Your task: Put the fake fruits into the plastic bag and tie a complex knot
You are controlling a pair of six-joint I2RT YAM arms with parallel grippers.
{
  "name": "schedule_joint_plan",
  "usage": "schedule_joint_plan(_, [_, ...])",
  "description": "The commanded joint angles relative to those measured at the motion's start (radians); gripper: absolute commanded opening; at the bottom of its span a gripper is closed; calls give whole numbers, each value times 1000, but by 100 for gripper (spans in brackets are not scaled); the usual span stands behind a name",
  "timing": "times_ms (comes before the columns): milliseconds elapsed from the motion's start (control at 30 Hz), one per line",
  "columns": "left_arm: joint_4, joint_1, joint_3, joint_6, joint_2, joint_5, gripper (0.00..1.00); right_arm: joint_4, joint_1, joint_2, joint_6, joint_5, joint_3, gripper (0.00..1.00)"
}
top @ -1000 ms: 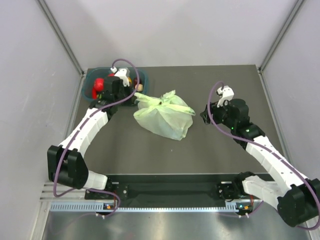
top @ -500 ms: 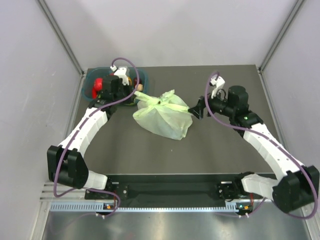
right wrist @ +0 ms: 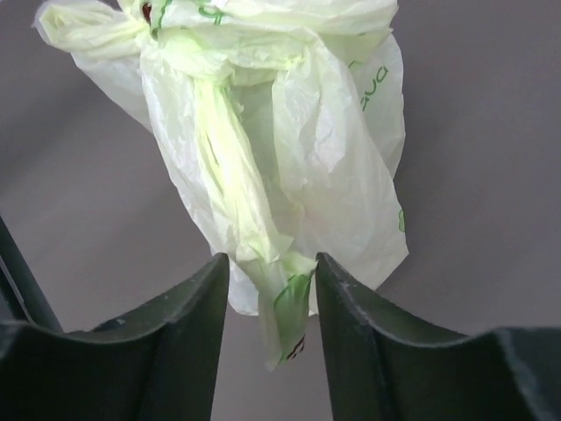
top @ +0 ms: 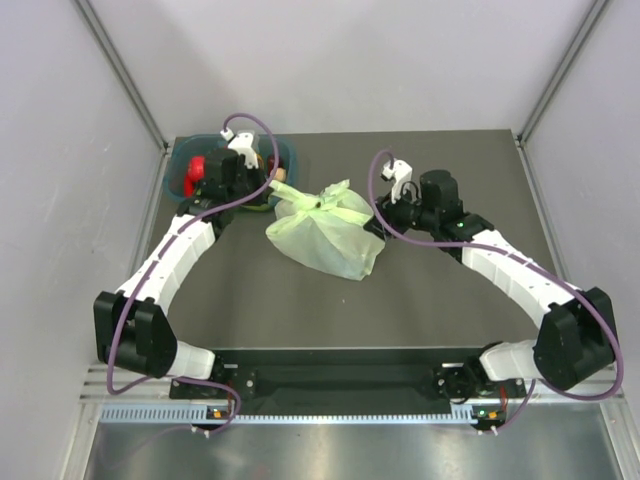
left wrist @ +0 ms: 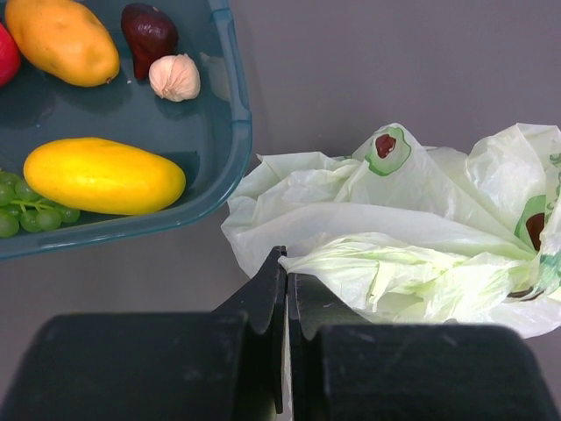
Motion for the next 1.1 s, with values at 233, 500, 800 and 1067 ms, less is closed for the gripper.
schedule_joint_plan(233, [47,-8,64,-1,9,5,0,3,16,-16,-15,-21,44,0])
schedule_joint_plan(500, [7,-64,170,-2,46,8,0,-69,62,-20,22,31,128,0])
schedule_joint_plan(800, [-39,-116,239,-12,105,-102,0,-193,90,10,74,106,220,0])
schedule_joint_plan(1067, [-47,86,178,-94,195,-205,0,-204,-59,-170,246,339,-187,0])
